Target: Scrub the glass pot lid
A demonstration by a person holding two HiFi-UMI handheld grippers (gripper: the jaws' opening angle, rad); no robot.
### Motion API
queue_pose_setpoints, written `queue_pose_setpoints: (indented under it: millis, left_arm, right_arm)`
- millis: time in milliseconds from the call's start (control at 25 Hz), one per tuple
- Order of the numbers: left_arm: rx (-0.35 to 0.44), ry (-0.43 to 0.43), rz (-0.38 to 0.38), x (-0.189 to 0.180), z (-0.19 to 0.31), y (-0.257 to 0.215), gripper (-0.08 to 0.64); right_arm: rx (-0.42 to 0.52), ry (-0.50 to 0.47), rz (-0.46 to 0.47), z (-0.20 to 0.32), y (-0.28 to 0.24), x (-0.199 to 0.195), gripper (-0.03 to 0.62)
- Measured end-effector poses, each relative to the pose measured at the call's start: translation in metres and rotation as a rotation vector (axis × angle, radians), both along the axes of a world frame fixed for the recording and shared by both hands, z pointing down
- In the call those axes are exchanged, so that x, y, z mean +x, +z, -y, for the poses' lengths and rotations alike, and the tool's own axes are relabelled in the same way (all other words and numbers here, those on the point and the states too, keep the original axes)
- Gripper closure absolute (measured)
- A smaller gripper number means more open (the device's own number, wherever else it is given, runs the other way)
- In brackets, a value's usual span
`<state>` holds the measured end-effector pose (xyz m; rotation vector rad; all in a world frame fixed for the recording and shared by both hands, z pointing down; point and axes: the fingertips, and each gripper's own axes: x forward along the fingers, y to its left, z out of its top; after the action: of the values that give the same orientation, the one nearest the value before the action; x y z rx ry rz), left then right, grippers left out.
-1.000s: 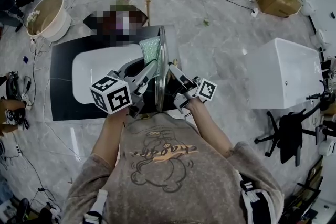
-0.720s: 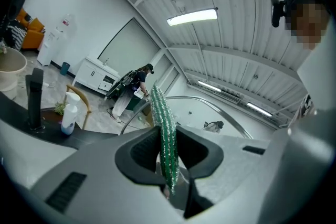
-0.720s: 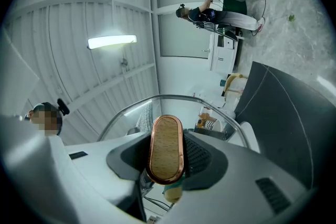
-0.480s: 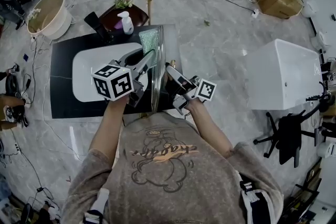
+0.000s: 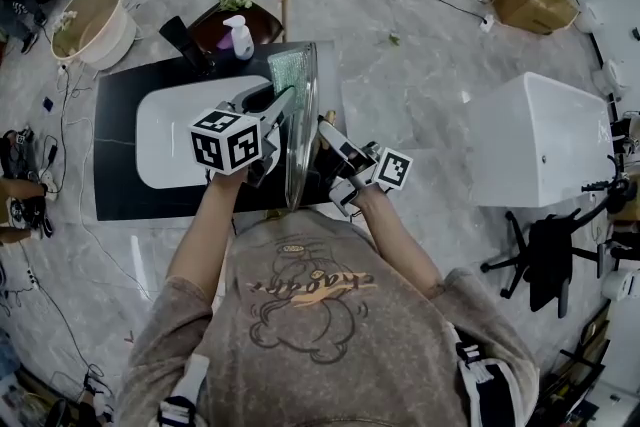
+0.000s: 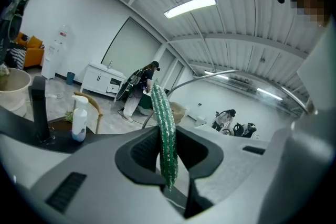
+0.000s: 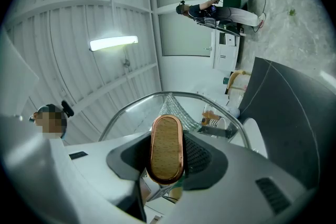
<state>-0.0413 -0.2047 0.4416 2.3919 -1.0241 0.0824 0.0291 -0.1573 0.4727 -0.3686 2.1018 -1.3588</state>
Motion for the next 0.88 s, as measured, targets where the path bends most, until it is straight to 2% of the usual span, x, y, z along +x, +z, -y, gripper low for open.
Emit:
queue_pose_setpoints:
  millis: [400, 600, 880]
  left_arm:
    - [-0.076, 0.026, 0.114, -0.001, 0.005, 0.059, 0.476]
    - [-0.126, 0.042, 0.198, -0.001, 0.002, 0.086, 0.476]
    - [-0.186, 0.063, 0.213, 0.004, -0.015, 0.11, 0.476]
  right_arm:
    - [-0.01, 0.012, 0.03, -0.001, 0.0, 0.004, 0.413]
    - [-0.027, 0.04, 0.045, 0.002, 0.002, 0.008, 0.413]
    - [-0.038, 0.084, 0.066, 0.008, 0.003, 0.019, 0.413]
